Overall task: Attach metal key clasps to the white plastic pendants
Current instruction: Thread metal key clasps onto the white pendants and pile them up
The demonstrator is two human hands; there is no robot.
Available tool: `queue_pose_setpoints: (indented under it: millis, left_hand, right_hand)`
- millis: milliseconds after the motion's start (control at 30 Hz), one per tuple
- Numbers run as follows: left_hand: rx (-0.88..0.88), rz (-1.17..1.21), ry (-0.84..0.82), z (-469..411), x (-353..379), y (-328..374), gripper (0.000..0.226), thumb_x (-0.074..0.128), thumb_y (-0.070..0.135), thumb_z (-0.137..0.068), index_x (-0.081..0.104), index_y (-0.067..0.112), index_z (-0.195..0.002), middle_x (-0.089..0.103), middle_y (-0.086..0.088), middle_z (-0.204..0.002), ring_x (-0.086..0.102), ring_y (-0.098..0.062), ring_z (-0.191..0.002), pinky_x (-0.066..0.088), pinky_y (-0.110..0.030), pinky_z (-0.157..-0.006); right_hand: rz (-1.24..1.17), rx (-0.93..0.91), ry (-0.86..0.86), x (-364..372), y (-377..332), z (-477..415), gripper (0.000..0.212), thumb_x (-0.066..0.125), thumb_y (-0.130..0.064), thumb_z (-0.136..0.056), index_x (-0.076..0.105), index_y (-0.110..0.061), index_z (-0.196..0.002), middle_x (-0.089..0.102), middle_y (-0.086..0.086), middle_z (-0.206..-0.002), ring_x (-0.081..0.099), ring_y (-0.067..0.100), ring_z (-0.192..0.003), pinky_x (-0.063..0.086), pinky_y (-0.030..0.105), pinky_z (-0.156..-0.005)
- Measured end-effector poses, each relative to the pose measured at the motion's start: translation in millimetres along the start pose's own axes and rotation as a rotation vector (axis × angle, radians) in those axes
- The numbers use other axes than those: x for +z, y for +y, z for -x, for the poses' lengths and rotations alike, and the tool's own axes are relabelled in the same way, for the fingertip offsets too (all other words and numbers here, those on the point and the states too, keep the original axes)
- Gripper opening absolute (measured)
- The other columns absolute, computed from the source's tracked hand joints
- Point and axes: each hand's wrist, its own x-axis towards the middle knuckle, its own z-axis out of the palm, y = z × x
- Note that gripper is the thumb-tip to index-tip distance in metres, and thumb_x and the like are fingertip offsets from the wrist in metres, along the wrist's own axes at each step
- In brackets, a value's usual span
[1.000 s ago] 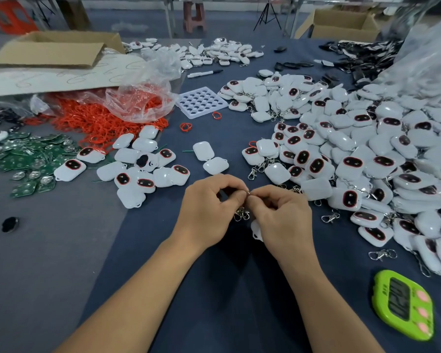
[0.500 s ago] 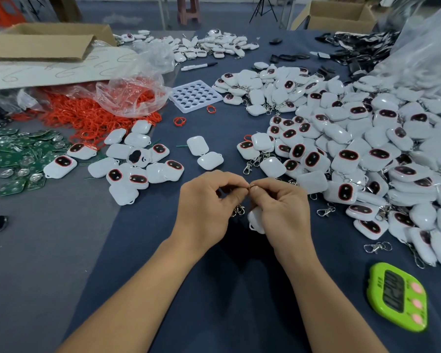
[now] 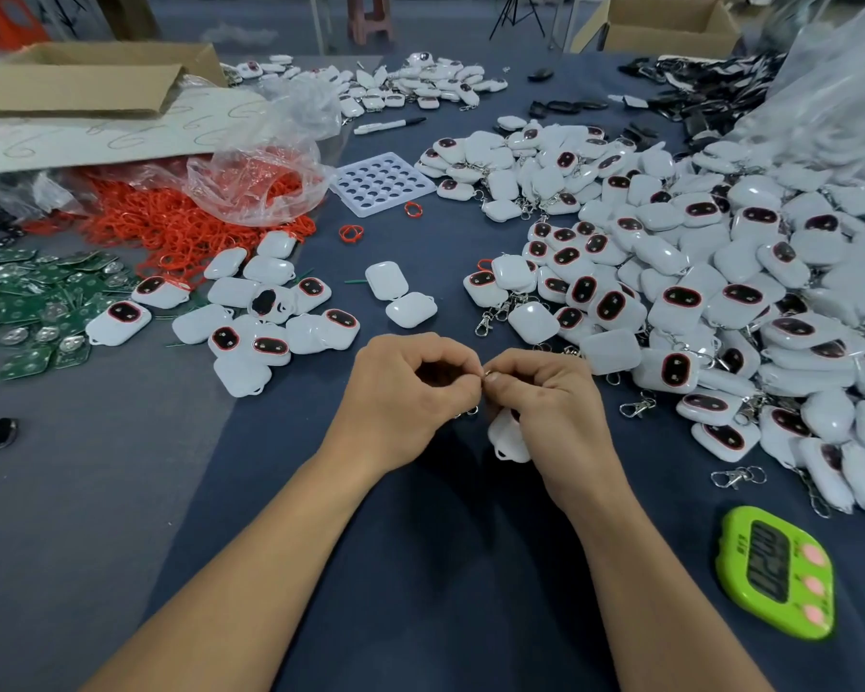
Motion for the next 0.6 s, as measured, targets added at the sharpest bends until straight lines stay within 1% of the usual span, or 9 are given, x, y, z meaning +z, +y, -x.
queue_pose_setpoints:
  millis: [67,133,233,300,433,500,567,600]
  left_hand:
    - [-0.005,0.012,-0.029,-0.4,-4.1,0.7,0.015,0.071,0.018,-0.075,0.077,0.032,-0.076,0.074,0.008,-0.071,0.069,-0.011,-0.065,0.056,-0.024,-0.063]
    - [-0.009,0.024,-0.052,-0.3,-7.7,1.3,0.017,0.074,0.017,-0.076,0.079,0.033,-0.078,0.076,0.008,-0.072,0.07,-0.01,-0.065,0.058,-0.024,-0.065]
    - [-0.039,0.05,-0.073,0.4,-10.0,2.3,0.016,0.074,0.017,-0.074,0.079,0.032,-0.078,0.076,0.005,-0.071,0.072,-0.017,-0.067,0.059,-0.03,-0.067]
    - [-0.051,0.052,-0.079,0.1,-8.3,2.2,0.014,0.072,0.018,-0.075,0.078,0.03,-0.077,0.075,0.004,-0.07,0.071,-0.02,-0.067,0.058,-0.032,-0.066]
    - [-0.062,0.049,-0.088,1.3,-4.0,1.6,0.013,0.066,0.019,-0.072,0.075,0.028,-0.071,0.071,0.003,-0.065,0.059,-0.008,-0.059,0.049,-0.024,-0.059]
    - [-0.058,0.054,-0.093,1.6,-4.2,2.2,0.012,0.065,0.02,-0.073,0.074,0.027,-0.069,0.069,0.003,-0.062,0.056,-0.007,-0.057,0.046,-0.022,-0.057]
    - [-0.057,0.079,-0.026,-0.3,-4.4,3.8,0.012,0.065,0.02,-0.072,0.072,0.026,-0.065,0.065,0.007,-0.058,0.051,-0.005,-0.054,0.041,-0.019,-0.054]
    - [-0.066,0.102,0.054,-2.3,-5.8,3.8,0.013,0.066,0.018,-0.072,0.072,0.026,-0.064,0.061,0.01,-0.056,0.048,-0.003,-0.053,0.039,-0.016,-0.053]
  right_hand:
    - [-0.002,0.011,-0.016,-1.0,-0.1,0.2,0.018,0.061,-0.02,-0.082,0.075,-0.016,-0.073,0.065,0.004,-0.064,0.054,0.011,-0.063,0.043,0.029,-0.064]
    - [-0.003,0.021,-0.021,-1.2,-0.7,0.2,0.018,0.061,-0.021,-0.082,0.076,-0.016,-0.073,0.066,0.004,-0.065,0.054,0.012,-0.064,0.043,0.03,-0.065]
    - [-0.003,0.021,-0.041,-1.3,-2.2,1.0,0.018,0.061,-0.02,-0.081,0.076,-0.014,-0.073,0.064,0.004,-0.064,0.053,0.013,-0.063,0.042,0.029,-0.064]
    - [-0.007,0.023,-0.054,-2.1,-3.1,1.8,0.018,0.061,-0.02,-0.081,0.076,-0.014,-0.072,0.063,0.004,-0.063,0.052,0.012,-0.062,0.042,0.026,-0.062]
    - [-0.003,0.014,-0.084,-4.0,-5.9,3.7,0.018,0.062,-0.018,-0.082,0.075,-0.014,-0.07,0.063,0.001,-0.061,0.052,0.01,-0.06,0.041,0.021,-0.058]
    - [-0.002,0.004,-0.083,-2.8,-7.1,4.5,0.018,0.063,-0.018,-0.083,0.075,-0.015,-0.071,0.064,0.0,-0.062,0.053,0.009,-0.06,0.042,0.02,-0.059]
    - [0.013,-0.014,-0.046,-0.8,-6.7,4.9,0.016,0.064,-0.022,-0.084,0.076,-0.017,-0.073,0.065,0.0,-0.063,0.054,0.011,-0.061,0.044,0.024,-0.062]
    - [0.008,-0.009,-0.004,0.2,-6.4,5.0,0.014,0.065,-0.023,-0.081,0.077,-0.018,-0.075,0.066,0.001,-0.064,0.056,0.012,-0.062,0.045,0.028,-0.063]
